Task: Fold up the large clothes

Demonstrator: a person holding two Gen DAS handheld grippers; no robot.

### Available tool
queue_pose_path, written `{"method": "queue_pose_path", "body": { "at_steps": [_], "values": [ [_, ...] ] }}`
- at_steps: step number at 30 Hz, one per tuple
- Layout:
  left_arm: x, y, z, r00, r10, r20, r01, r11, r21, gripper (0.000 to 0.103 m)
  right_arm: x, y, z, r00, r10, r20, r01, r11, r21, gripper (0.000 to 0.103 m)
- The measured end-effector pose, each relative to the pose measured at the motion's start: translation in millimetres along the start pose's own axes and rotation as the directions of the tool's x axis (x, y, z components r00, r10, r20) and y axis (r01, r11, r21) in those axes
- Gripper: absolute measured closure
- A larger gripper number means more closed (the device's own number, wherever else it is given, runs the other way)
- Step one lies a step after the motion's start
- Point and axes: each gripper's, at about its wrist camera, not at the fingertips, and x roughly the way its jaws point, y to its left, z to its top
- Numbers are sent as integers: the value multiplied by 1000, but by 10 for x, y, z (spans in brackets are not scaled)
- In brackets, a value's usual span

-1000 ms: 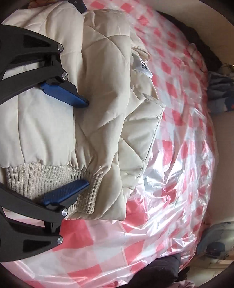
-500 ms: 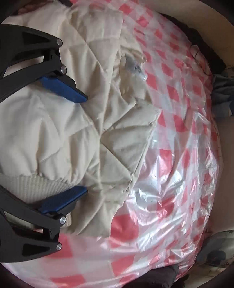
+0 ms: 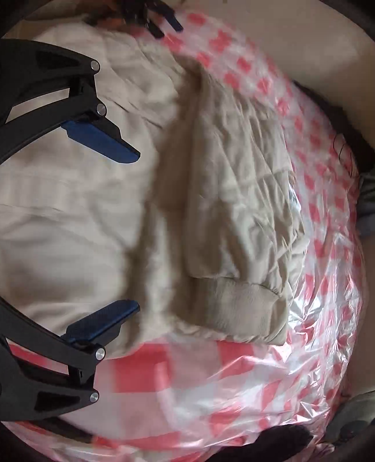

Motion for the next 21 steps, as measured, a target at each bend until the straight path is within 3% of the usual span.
{"method": "queue_pose_path", "body": {
  "at_steps": [2, 4, 6, 7, 8, 10, 12, 14, 17, 18, 19, 20, 21],
  "values": [
    [-112, -26, -149, 1000, -8, -13, 9, 999, 36, 6, -210, 15, -254, 1000, 3, -9, -3, 1000, -7, 11],
    [-112, -29, -309, 996, -46, -70, 48, 998, 39, 6, -319, -15, -663, 997, 21, -73, -19, 1000, 23, 7],
    [1, -7, -562, 979, -96, -181, 104, 994, 32, 6, -283, 3, -1027, 988, -47, -145, 42, 999, -35, 7],
    [42, 25, -691, 968, -120, -222, 126, 992, 14, 6, -343, 72, -1177, 990, -92, -110, 78, 989, -123, 7],
    [16, 119, -763, 963, -163, -215, 156, 987, -51, 6, -444, 113, -1275, 991, -109, -77, 95, 980, -173, 7],
    [-116, 437, -899, 923, -310, -227, 257, 937, -237, 6, -674, 23, -1367, 996, -56, -72, 50, 995, -85, 7],
    [-324, 757, -1039, 874, -453, -174, 363, 848, -386, 6, -891, -132, -1463, 996, 65, -67, -63, 997, 33, 7],
    [-517, 1074, -1238, 811, -576, -104, 453, 731, -510, 6, -1080, -313, -1595, 983, 176, -54, -168, 977, 131, 7],
    [-610, 1307, -1516, 744, -667, -36, 512, 604, -611, 6, -1139, -515, -1812, 943, 329, -54, -303, 914, 270, 7],
    [-577, 1349, -1631, 711, -703, -17, 525, 548, -651, 6, -1127, -536, -1873, 932, 357, -61, -324, 897, 302, 7],
    [-519, 1363, -1731, 691, -723, -7, 524, 507, -685, 6, -1098, -580, -1933, 922, 381, -69, -339, 881, 328, 7],
    [-472, 1349, -1791, 679, -734, -7, 519, 487, -703, 6, -1060, -627, -1990, 912, 403, -72, -355, 866, 353, 7],
    [-382, 1284, -1860, 651, -759, -3, 527, 455, -718, 6, -1013, -673, -2024, 895, 441, -62, -388, 839, 381, 7]
  ]
}}
